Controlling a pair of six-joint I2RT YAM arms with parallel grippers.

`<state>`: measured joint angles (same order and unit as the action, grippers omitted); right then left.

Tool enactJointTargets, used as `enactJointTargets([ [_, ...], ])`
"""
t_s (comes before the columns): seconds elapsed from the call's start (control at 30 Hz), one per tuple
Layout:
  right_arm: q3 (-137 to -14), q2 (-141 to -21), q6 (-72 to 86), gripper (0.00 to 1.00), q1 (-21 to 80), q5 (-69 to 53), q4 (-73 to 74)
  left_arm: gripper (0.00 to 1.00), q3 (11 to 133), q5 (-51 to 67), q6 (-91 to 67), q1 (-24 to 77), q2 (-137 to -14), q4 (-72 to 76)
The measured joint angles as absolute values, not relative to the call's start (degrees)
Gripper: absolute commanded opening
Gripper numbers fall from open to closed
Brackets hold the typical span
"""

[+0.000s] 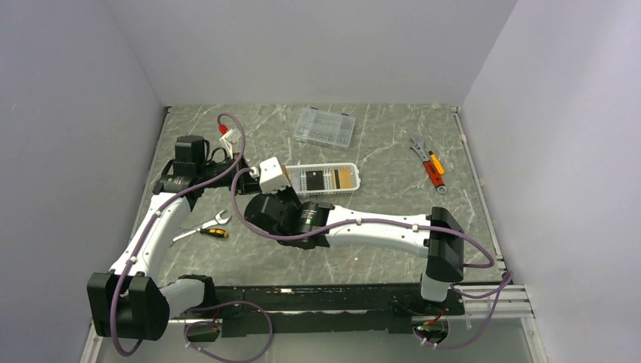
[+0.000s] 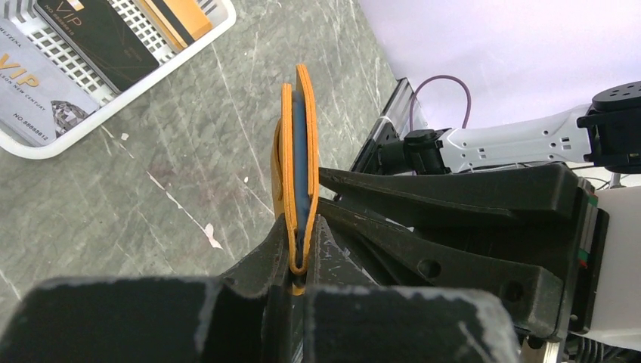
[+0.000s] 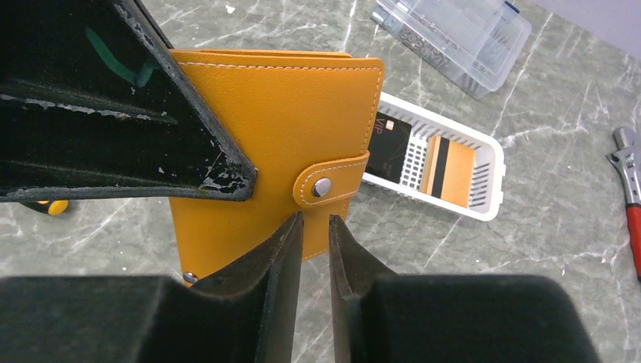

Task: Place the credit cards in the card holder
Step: Open the card holder.

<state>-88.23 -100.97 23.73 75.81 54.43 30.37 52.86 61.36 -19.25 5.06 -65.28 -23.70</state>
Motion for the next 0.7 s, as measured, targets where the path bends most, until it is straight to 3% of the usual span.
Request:
enactJointTargets([
  [0.23,-86.63,-100.49,21.78,0.00,75.85,55.75,26.57,0.00,52.82,61.63,-19.33,5.04,-65.21,-23.09],
  [0.7,-80.73,-93.01,18.83,0.00,73.47,59.07,17.61,0.00,52.66,63.11,-19.79,5.10,-65.17,-22.11],
])
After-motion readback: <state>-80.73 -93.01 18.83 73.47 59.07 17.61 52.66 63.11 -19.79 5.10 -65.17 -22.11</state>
